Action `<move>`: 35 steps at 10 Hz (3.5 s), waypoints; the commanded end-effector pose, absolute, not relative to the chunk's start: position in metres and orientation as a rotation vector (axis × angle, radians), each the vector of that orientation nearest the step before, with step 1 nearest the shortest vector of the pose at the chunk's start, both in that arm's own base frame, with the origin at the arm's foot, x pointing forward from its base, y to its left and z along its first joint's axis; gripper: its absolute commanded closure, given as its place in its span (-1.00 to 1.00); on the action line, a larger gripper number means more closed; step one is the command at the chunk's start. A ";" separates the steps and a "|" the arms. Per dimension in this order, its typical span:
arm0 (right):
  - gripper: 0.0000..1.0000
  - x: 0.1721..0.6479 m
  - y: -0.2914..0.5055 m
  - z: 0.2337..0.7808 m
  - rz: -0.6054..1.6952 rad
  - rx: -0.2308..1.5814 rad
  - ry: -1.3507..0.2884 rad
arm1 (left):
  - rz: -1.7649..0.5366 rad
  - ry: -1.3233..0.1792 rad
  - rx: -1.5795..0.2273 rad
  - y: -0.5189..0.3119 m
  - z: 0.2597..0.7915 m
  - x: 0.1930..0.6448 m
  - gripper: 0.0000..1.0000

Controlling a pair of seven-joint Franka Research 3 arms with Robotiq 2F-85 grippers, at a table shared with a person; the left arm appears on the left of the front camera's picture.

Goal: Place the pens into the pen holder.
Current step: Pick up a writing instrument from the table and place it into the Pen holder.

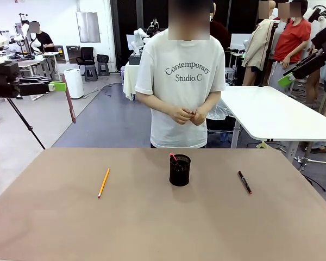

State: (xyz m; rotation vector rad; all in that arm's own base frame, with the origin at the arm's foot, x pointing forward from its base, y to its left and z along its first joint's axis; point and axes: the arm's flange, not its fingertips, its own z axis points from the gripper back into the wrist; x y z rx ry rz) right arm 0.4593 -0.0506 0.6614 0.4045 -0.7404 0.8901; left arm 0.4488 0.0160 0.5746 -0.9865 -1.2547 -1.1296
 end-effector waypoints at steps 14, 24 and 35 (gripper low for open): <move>-1.00 0.459 -0.050 0.663 0.894 0.415 -0.753 | -1.116 -1.267 -0.986 0.018 0.575 0.448 1.00; -1.00 0.459 -0.050 0.663 0.894 0.415 -0.753 | -1.116 -1.267 -0.986 0.018 0.575 0.448 1.00; -1.00 0.459 -0.050 0.663 0.894 0.415 -0.753 | -1.116 -1.267 -0.986 0.018 0.575 0.448 1.00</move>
